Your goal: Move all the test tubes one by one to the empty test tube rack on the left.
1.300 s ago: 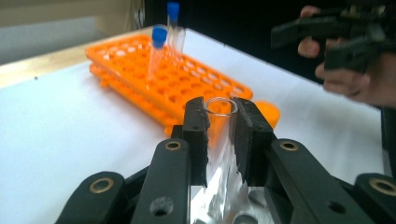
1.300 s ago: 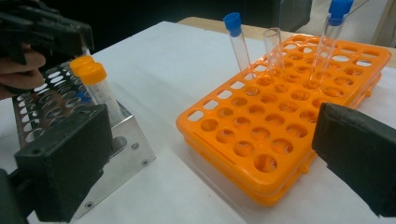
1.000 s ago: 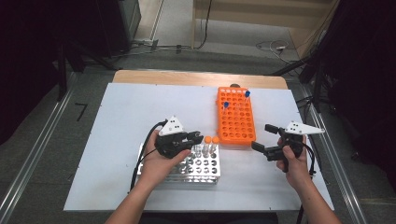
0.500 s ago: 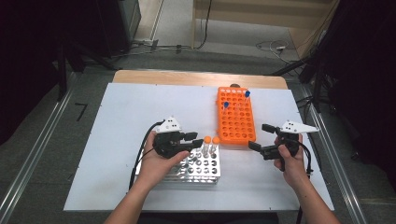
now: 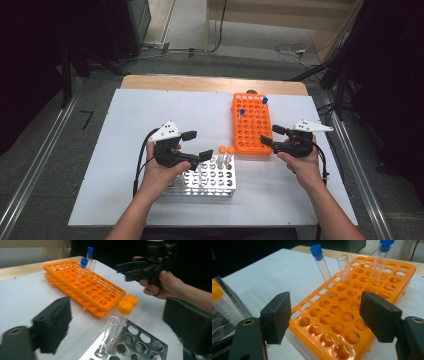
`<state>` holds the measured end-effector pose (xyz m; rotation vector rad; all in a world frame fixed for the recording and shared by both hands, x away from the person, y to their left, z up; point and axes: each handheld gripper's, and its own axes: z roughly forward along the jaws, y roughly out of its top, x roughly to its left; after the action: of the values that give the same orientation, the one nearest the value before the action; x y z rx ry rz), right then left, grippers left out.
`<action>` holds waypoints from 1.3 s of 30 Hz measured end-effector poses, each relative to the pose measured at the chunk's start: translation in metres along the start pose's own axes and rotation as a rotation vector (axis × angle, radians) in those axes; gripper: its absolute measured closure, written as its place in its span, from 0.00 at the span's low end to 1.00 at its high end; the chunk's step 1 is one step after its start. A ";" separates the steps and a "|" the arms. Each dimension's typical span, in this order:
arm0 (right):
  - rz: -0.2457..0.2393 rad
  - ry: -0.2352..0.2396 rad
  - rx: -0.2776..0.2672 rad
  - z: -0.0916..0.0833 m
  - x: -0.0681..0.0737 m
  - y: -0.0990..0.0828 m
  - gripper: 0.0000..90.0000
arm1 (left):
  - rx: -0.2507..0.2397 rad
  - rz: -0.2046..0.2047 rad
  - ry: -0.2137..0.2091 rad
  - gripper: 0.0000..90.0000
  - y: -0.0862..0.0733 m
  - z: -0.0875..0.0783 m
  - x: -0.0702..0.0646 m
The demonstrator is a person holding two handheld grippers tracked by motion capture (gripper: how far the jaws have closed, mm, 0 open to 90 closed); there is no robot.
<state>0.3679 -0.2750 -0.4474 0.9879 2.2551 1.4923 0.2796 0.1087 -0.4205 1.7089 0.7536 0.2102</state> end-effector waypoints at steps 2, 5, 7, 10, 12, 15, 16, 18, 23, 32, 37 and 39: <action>-0.011 0.005 0.024 0.008 -0.002 0.004 0.32 | -0.007 -0.003 0.000 0.01 0.000 -0.002 0.001; -0.029 -0.003 0.039 0.018 -0.007 0.010 0.40 | -0.016 0.007 -0.002 0.00 -0.001 -0.005 0.002; -0.041 -0.014 0.039 0.024 -0.011 0.014 0.45 | -0.027 0.002 -0.003 0.00 0.000 -0.008 0.002; -0.038 -0.027 0.041 0.033 -0.018 0.017 0.53 | -0.034 -0.003 0.003 0.00 0.000 -0.010 0.003; -0.035 -0.026 0.052 0.039 -0.022 0.018 0.55 | -0.030 0.001 0.008 0.00 0.000 -0.010 0.003; -0.044 -0.039 0.065 0.048 -0.026 0.019 0.61 | -0.027 0.002 0.011 0.00 0.000 -0.012 0.003; -0.046 -0.040 0.071 0.051 -0.027 0.019 0.62 | -0.030 0.001 0.013 0.00 0.000 -0.012 0.003; -0.052 -0.040 0.085 0.056 -0.028 0.021 0.63 | -0.030 0.001 0.017 0.00 0.000 -0.014 0.003; -0.078 -0.044 0.121 0.067 -0.031 0.022 0.69 | -0.039 -0.009 0.023 0.00 0.000 -0.018 0.005; -0.112 -0.065 0.124 0.077 -0.035 0.016 0.77 | -0.035 -0.011 0.025 0.00 0.000 -0.019 0.006; -0.120 -0.086 0.111 0.078 -0.035 0.015 0.82 | -0.040 -0.011 0.027 0.00 0.001 -0.020 0.007; -0.118 -0.092 0.113 0.078 -0.034 0.016 0.82 | -0.039 -0.008 0.025 0.00 0.001 -0.020 0.006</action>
<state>0.4425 -0.2387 -0.4729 0.9165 2.3103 1.2579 0.2744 0.1284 -0.4151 1.6683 0.7700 0.2397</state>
